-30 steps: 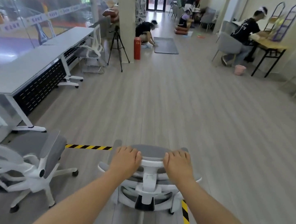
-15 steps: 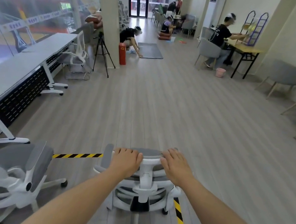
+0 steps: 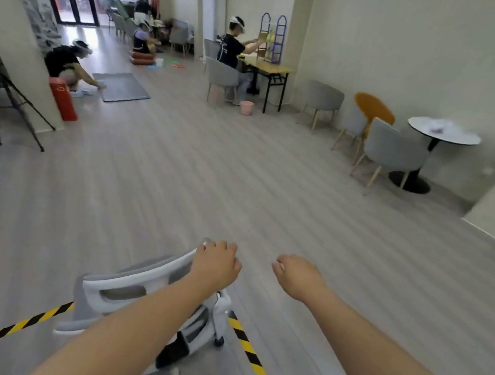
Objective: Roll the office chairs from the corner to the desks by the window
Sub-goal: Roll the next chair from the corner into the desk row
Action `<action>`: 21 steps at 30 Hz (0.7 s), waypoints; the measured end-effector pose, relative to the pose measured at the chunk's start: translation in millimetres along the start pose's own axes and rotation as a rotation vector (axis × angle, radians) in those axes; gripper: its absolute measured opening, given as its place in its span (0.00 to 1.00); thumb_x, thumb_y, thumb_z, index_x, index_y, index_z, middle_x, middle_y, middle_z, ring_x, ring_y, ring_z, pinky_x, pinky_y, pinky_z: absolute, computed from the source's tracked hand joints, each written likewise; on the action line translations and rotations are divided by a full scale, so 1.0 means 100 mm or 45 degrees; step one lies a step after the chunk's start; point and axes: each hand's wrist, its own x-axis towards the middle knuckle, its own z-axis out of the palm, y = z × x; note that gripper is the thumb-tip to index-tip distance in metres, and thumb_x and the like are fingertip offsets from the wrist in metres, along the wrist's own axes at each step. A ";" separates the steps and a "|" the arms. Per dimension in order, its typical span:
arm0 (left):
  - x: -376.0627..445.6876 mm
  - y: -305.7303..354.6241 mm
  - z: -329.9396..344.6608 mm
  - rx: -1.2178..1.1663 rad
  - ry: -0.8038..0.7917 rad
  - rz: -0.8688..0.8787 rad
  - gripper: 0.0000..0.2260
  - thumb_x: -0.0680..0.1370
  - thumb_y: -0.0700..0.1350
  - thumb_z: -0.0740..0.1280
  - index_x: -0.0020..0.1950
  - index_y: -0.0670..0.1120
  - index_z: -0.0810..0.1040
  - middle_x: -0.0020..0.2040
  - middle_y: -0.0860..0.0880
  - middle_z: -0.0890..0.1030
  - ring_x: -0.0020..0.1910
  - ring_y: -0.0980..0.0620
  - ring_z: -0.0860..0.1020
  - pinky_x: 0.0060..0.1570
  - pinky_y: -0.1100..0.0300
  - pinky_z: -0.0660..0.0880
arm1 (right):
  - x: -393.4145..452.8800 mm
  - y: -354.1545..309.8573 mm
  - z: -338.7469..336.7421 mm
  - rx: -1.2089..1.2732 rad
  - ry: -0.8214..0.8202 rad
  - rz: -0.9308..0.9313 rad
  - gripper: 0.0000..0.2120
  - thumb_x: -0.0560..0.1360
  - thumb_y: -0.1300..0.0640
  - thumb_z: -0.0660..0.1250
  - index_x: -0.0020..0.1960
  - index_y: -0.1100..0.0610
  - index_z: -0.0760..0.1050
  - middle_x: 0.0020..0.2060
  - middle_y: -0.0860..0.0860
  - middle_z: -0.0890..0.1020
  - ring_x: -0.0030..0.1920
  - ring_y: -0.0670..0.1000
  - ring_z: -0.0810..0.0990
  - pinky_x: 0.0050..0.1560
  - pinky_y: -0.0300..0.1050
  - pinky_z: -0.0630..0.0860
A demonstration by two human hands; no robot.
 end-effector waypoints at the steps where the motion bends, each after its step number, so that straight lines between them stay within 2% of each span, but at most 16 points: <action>1: 0.04 0.22 -0.02 0.011 -0.018 0.052 0.16 0.81 0.53 0.52 0.60 0.46 0.72 0.59 0.45 0.78 0.57 0.42 0.75 0.59 0.47 0.70 | -0.12 0.21 -0.02 0.000 0.009 0.054 0.19 0.83 0.45 0.50 0.58 0.54 0.75 0.56 0.54 0.80 0.55 0.58 0.78 0.48 0.49 0.68; 4: 0.07 0.98 -0.07 0.018 -0.060 0.214 0.17 0.81 0.52 0.52 0.61 0.45 0.73 0.58 0.44 0.77 0.56 0.41 0.75 0.57 0.48 0.70 | -0.56 0.85 -0.11 0.009 0.045 0.209 0.19 0.83 0.45 0.51 0.60 0.53 0.75 0.58 0.54 0.79 0.57 0.59 0.78 0.52 0.49 0.70; 9: -0.04 2.44 -0.05 0.100 -0.125 0.416 0.19 0.81 0.53 0.52 0.65 0.45 0.72 0.62 0.43 0.76 0.60 0.40 0.74 0.59 0.47 0.68 | -1.54 2.01 -0.25 0.040 0.092 0.446 0.18 0.82 0.45 0.52 0.61 0.54 0.74 0.60 0.55 0.79 0.57 0.60 0.78 0.55 0.50 0.73; 15: -0.45 4.48 0.06 0.110 -0.195 0.660 0.19 0.81 0.53 0.52 0.65 0.46 0.72 0.63 0.43 0.76 0.61 0.40 0.73 0.61 0.48 0.68 | -3.03 3.55 -0.35 -0.026 0.151 0.670 0.20 0.82 0.46 0.52 0.67 0.54 0.72 0.62 0.55 0.78 0.59 0.60 0.77 0.58 0.51 0.72; 21: -1.02 6.56 0.11 0.045 -0.195 1.009 0.17 0.81 0.53 0.54 0.64 0.48 0.73 0.62 0.45 0.77 0.60 0.42 0.74 0.61 0.50 0.69 | -4.57 4.97 -0.48 -0.026 0.237 0.934 0.21 0.82 0.46 0.53 0.69 0.54 0.70 0.63 0.55 0.77 0.63 0.58 0.75 0.62 0.51 0.70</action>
